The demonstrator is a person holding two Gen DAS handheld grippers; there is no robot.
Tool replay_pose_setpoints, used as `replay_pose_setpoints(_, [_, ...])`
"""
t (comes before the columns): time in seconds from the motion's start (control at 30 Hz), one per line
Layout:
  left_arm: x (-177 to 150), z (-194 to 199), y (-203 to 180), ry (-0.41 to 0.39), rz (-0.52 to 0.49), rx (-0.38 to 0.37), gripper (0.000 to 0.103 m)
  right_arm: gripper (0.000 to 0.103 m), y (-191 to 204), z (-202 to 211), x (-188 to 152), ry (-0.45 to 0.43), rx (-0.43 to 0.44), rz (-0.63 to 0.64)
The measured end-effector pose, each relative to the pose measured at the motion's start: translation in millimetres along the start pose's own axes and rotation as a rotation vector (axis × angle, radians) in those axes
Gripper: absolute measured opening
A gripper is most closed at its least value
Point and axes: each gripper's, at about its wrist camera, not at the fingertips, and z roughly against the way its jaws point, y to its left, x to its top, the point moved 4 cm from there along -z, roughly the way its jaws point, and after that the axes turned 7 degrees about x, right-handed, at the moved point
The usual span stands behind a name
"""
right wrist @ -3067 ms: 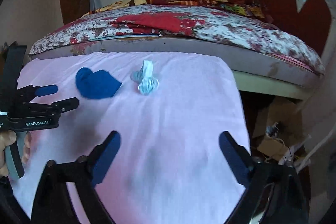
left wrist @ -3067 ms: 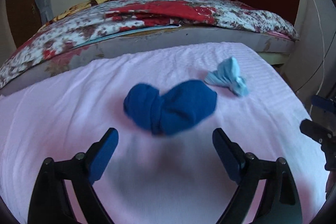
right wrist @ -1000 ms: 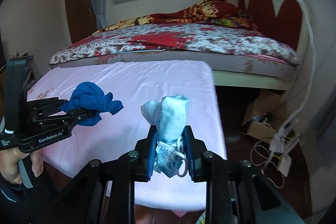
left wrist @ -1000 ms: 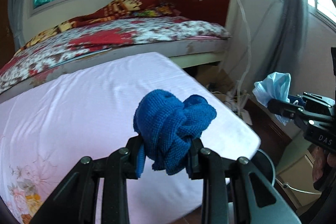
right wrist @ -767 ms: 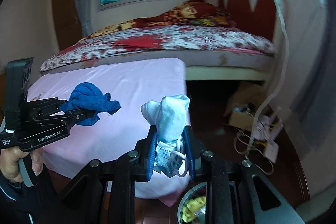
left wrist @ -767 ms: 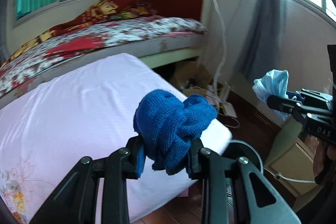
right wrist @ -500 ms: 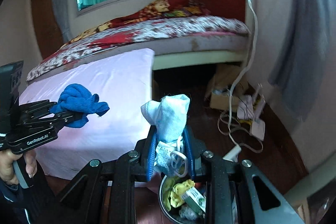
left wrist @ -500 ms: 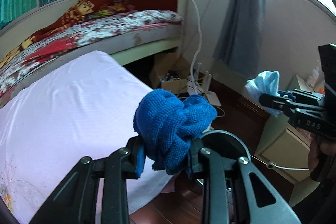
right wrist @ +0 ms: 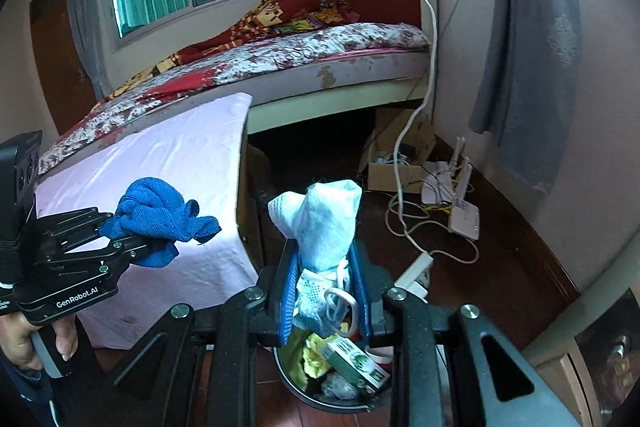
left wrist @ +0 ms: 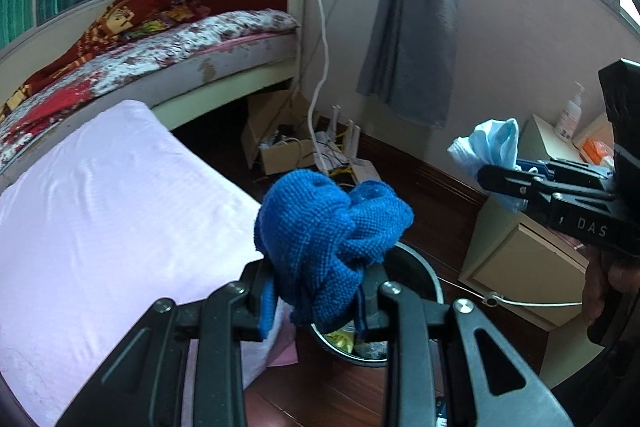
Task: Collect trash
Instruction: 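Carry the blue sock and white sock over the black bin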
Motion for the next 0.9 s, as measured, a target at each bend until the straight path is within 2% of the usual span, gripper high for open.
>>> replay_pose_setpoints(0.37, [-22, -29, -40, 0.089, -0.054, -0.080, 0.031, 0.027, -35, -9, -38, 0.086, -0.065, -0.037])
replay_pose_setpoints(0.9, [-51, -57, -46, 0.190, -0.039, -0.102, 0.031, 0.027, -40, -39, -70, 0.196, -0.070, -0.002])
